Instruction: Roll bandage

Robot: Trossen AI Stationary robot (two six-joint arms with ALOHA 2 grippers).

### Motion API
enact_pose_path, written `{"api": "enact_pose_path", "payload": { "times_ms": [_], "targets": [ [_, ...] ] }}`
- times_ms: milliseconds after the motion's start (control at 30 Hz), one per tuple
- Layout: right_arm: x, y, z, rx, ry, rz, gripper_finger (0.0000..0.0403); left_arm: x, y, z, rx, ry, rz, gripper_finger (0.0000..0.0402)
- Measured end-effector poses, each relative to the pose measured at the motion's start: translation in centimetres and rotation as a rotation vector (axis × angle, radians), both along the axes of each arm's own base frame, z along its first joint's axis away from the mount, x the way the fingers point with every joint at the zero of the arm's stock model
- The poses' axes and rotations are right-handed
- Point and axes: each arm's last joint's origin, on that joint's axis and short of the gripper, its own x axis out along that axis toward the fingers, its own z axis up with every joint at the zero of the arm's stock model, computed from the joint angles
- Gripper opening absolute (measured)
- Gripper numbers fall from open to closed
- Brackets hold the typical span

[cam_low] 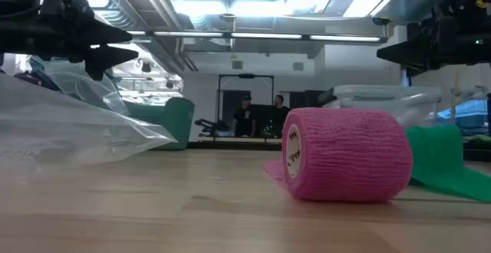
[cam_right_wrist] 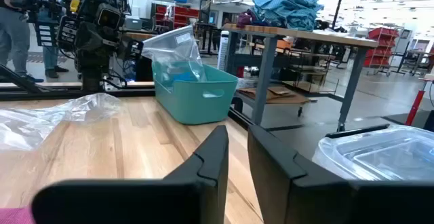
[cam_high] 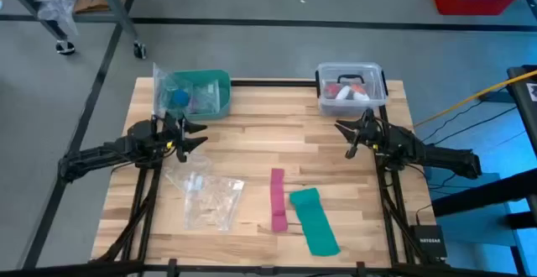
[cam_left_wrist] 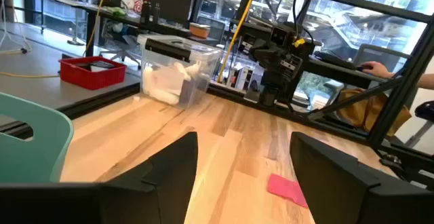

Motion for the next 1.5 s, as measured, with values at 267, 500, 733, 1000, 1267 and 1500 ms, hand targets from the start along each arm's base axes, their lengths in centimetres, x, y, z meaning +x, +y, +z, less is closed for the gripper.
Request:
{"api": "enact_pose_path", "payload": {
  "times_ms": [267,500,733,1000,1267,1500],
  "targets": [
    [0.00,0.00,-0.01,0.000,0.001,0.000,0.0062,0.00,0.00,0.00,0.000,0.000,0.000,0.0225],
    [0.00,0.00,0.01,0.000,0.000,0.000,0.0062,0.00,0.00,0.00,0.000,0.000,-0.001,0.0225],
    [0.00,0.00,0.01,0.000,0.000,0.000,0.0062,0.00,0.00,0.00,0.000,0.000,-0.001,0.0225],
    [0.00,0.00,0.01,0.000,0.000,0.000,0.0062,0.00,0.00,0.00,0.000,0.000,0.000,0.0225],
    [-0.04,-0.08,0.04,0.001,-0.004,-0.029,0.0062,0.00,0.00,0.00,0.000,0.000,-0.001,0.0225],
    [-0.03,-0.07,0.04,0.001,-0.004,-0.027,0.0062,0.00,0.00,0.00,0.000,0.000,-0.001,0.0225]
  ]
}}
